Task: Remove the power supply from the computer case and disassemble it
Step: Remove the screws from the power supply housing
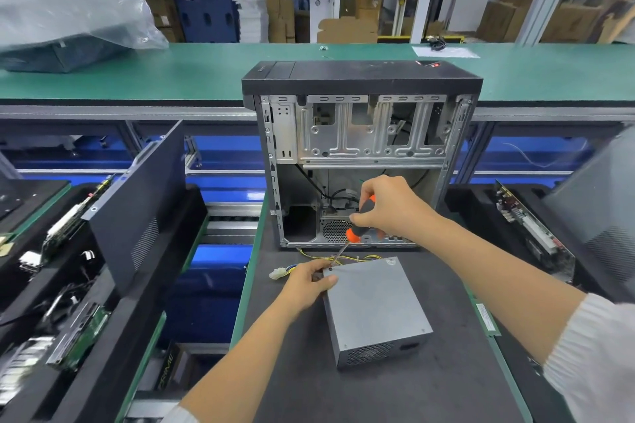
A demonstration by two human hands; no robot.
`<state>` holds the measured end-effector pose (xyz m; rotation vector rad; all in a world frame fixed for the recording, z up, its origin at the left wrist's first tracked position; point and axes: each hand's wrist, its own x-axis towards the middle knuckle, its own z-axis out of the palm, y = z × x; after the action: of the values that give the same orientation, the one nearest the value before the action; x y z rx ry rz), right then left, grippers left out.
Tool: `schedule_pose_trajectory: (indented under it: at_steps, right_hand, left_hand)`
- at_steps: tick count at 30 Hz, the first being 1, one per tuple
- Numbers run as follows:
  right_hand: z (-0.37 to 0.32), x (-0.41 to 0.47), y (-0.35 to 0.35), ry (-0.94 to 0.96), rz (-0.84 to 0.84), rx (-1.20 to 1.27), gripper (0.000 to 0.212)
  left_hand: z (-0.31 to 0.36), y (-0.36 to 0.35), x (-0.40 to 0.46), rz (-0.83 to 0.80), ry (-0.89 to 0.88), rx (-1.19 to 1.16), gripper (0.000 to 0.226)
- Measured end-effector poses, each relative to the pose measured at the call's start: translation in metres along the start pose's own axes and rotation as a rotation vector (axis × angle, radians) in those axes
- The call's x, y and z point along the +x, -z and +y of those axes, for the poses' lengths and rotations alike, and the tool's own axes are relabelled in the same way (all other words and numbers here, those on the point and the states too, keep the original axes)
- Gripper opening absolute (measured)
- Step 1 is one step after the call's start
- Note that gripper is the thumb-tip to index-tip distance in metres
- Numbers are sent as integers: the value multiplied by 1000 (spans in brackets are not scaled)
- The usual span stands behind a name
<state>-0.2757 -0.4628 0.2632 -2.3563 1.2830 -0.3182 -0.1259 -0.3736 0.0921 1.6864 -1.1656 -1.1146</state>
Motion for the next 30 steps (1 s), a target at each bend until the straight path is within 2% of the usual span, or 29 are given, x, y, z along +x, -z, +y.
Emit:
schedule_pose_trajectory:
  at_steps: [20,26,30]
  right_hand:
    - [-10,1,1,23,-24,-83,21]
    - [-32,7,-1,149,-60,-342,30]
    - [-46,13,0,180,-68,-584,48]
  left_hand:
    - [-3,1,1,-68,-48,-28,32]
    - [0,1,-1,-80,-45,52,36]
    - [3,2,-3,-38,-18,22,44]
